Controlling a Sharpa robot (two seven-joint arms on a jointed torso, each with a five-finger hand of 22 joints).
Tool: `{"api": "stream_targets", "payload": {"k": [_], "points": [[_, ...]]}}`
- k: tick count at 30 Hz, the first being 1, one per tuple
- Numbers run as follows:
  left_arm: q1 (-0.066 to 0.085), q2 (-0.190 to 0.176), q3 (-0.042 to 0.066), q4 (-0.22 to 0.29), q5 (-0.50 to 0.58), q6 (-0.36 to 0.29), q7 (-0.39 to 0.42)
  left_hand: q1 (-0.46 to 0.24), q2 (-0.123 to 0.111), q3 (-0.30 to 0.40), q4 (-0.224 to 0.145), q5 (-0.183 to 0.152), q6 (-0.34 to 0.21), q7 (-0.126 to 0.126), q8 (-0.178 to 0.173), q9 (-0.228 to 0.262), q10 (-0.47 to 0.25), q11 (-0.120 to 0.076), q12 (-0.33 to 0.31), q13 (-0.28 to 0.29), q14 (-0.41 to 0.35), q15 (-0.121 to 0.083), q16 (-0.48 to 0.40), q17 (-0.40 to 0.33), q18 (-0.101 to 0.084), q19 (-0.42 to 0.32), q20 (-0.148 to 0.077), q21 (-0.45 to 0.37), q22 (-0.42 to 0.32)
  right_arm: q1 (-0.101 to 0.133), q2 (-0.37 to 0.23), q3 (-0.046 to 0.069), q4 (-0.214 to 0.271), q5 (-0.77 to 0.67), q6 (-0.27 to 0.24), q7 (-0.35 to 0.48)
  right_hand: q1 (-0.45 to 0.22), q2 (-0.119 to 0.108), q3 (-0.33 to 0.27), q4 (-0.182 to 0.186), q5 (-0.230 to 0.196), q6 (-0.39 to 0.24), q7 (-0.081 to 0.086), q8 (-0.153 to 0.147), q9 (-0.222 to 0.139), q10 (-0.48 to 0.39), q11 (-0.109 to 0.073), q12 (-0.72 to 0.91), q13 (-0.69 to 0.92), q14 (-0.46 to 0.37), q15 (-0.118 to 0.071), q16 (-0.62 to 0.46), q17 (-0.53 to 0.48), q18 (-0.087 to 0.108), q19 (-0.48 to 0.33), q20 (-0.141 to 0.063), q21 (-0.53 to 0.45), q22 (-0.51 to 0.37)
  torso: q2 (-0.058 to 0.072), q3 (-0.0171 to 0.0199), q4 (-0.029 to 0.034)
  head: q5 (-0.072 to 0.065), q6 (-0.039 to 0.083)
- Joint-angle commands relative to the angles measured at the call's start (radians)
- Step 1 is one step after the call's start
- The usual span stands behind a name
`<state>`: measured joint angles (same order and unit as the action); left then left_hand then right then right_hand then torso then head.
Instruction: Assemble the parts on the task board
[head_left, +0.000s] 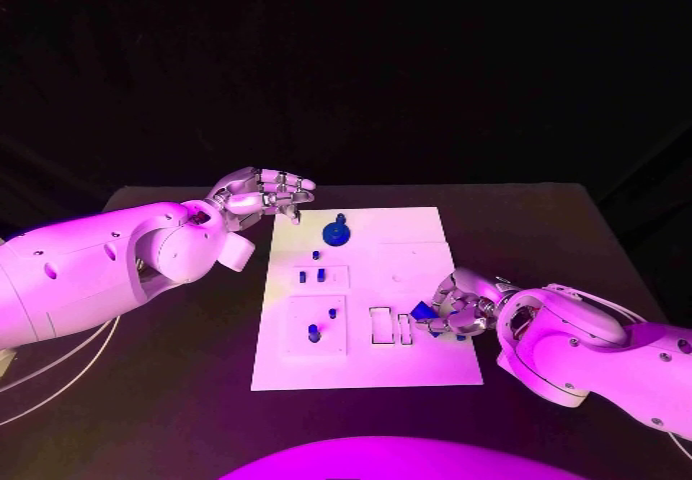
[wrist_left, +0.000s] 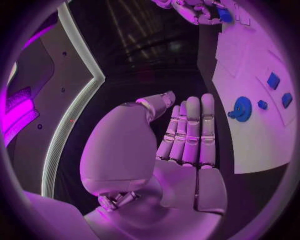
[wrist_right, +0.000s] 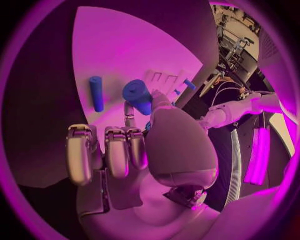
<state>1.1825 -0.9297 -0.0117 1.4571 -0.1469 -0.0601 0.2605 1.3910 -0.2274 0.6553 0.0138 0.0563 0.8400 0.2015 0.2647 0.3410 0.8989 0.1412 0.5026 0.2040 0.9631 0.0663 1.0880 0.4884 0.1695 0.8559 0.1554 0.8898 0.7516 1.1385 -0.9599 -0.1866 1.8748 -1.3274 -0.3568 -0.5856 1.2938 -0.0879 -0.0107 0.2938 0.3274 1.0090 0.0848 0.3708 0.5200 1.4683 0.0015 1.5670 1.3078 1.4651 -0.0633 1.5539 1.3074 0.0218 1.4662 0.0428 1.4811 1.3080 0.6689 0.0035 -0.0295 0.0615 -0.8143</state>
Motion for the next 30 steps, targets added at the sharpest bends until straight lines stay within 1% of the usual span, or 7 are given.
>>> {"api": "stream_targets", "payload": {"k": [1,6,11,16,20,21,30], "points": [[0.000,0.001,0.000,0.002,0.006,0.015,0.004,-0.005,0.005,-0.005,0.003,0.001,-0.006,0.004,-0.005,-0.001,-0.004,-0.001,0.006,-0.001,-0.008,0.001,-0.006,-0.001,0.014,-0.002,0.006,-0.001,-0.001,0.015,-0.001,0.002,0.014,0.075,-0.041,0.018,-0.025,0.019,0.004,0.000,0.002,0.026,-0.020,0.011,0.012,0.103,-0.009,0.004,0.263,0.097,-0.007,0.005,0.221,-0.006,0.088,-0.007,0.004,0.243,0.000,-0.0006,0.0005,-0.002,0.002],[0.000,0.000,0.000,0.003,0.006,0.013,0.004,-0.005,0.005,-0.005,0.003,0.001,-0.006,0.004,-0.005,-0.001,-0.004,-0.001,0.006,-0.001,-0.008,0.001,-0.006,-0.001,0.014,-0.002,0.006,-0.001,-0.001,0.022,0.010,0.002,0.016,0.118,-0.029,0.024,-0.039,0.022,0.002,0.000,-0.002,0.027,-0.020,0.013,0.012,0.103,-0.010,0.004,0.263,0.097,-0.008,0.004,0.221,-0.007,0.089,-0.008,0.004,0.243,0.001,-0.0001,0.0005,-0.003,0.002],[0.000,0.002,0.000,0.004,0.006,0.015,0.004,-0.005,0.005,-0.005,0.003,0.001,-0.006,0.004,-0.005,-0.001,-0.004,-0.001,0.006,-0.001,-0.008,0.001,-0.006,-0.001,0.014,-0.002,0.006,-0.001,-0.001,0.012,0.038,0.001,0.003,0.154,-0.008,0.025,-0.050,0.028,0.003,-0.001,-0.010,0.033,-0.024,0.019,0.014,0.103,-0.012,0.004,0.263,0.097,-0.010,0.004,0.219,-0.007,0.089,-0.010,0.005,0.243,0.000,-0.0009,0.0007,-0.002,0.002],[0.000,0.002,0.000,0.004,0.006,0.015,0.003,-0.005,0.005,-0.005,0.003,0.001,-0.006,0.004,-0.005,-0.001,-0.004,-0.001,0.006,-0.001,-0.008,0.001,-0.006,-0.001,0.014,-0.002,0.006,-0.001,-0.001,-0.004,0.072,0.001,-0.008,0.169,0.006,0.022,-0.076,0.032,-0.004,0.000,-0.035,0.039,-0.027,0.030,0.019,0.103,-0.015,0.004,0.263,0.097,-0.013,0.004,0.219,-0.007,0.089,-0.012,0.005,0.243,0.001,0.0002,0.0011,-0.002,0.002],[0.000,0.003,0.000,0.004,0.007,0.016,0.002,-0.005,0.005,-0.005,0.003,0.001,-0.006,0.004,-0.005,-0.001,-0.004,-0.001,0.006,-0.001,-0.008,0.001,-0.006,-0.001,0.014,-0.002,0.006,-0.001,-0.001,-0.011,0.096,0.001,-0.017,0.151,0.006,0.012,-0.119,0.039,-0.023,0.000,-0.114,0.051,-0.036,0.058,0.032,0.103,-0.023,0.004,0.263,0.096,-0.020,0.003,0.217,-0.006,0.088,-0.018,0.001,0.242,0.000,0.0000,0.0015,-0.003,0.002],[0.000,0.003,0.000,0.004,0.007,0.016,0.002,-0.005,0.005,-0.005,0.003,0.001,-0.006,0.004,-0.005,-0.001,-0.004,-0.001,0.006,-0.001,-0.008,0.001,-0.006,-0.001,0.014,-0.002,0.006,-0.001,-0.001,-0.011,0.100,0.001,-0.020,0.146,0.004,0.010,-0.122,0.040,-0.026,0.000,-0.121,0.051,-0.037,0.062,0.034,0.103,-0.024,0.004,0.263,0.096,-0.020,0.002,0.217,-0.006,0.088,-0.018,0.001,0.242,0.000,-0.0002,0.0013,-0.003,0.002],[0.000,0.003,0.000,0.005,0.007,0.017,0.001,-0.005,0.005,-0.005,0.003,0.001,-0.006,0.004,-0.005,-0.001,-0.004,-0.001,0.006,-0.001,-0.008,0.001,-0.006,-0.001,0.014,-0.002,0.006,-0.001,-0.001,-0.013,0.128,0.001,-0.046,0.110,-0.009,-0.003,-0.135,0.041,-0.034,0.000,-0.138,0.050,-0.038,0.070,0.038,0.103,-0.025,0.004,0.263,0.096,-0.021,0.002,0.217,-0.006,0.088,-0.020,0.003,0.242,0.001,-0.0005,0.0016,-0.003,0.002]]}}
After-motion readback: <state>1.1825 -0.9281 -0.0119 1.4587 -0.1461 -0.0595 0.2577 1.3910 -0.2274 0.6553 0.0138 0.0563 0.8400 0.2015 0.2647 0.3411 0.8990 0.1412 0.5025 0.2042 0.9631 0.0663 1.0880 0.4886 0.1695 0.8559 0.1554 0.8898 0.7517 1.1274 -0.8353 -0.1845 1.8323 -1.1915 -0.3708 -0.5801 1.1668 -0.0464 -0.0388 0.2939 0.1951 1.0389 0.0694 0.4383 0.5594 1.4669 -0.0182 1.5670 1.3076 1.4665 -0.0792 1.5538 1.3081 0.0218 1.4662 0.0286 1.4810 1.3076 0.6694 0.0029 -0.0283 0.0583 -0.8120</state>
